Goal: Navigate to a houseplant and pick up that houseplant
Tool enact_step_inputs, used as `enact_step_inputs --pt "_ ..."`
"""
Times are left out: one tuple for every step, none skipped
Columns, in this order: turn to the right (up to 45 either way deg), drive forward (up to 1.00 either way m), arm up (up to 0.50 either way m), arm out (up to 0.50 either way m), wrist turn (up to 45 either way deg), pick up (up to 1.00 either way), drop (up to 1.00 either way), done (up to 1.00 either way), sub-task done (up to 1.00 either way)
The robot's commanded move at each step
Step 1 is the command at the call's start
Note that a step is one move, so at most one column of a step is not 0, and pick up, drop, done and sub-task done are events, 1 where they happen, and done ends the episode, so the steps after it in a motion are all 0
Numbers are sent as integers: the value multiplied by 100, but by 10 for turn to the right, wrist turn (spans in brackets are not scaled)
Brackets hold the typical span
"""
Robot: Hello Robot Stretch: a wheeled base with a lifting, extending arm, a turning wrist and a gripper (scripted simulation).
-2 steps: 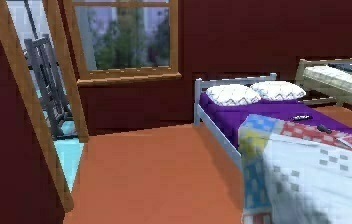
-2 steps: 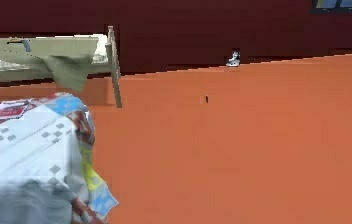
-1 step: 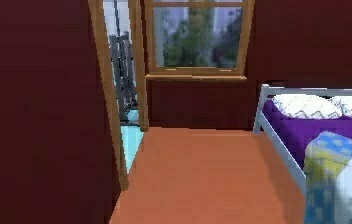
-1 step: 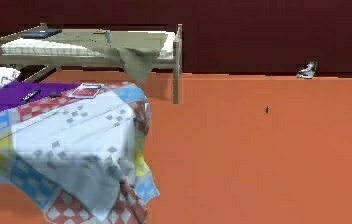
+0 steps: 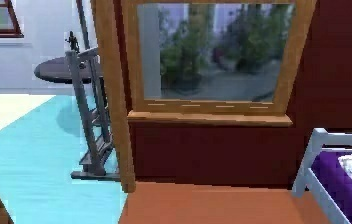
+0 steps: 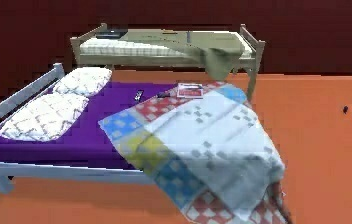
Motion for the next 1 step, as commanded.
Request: enact_step_inputs --pt "0 50 0 0 0 0 0 0 0"
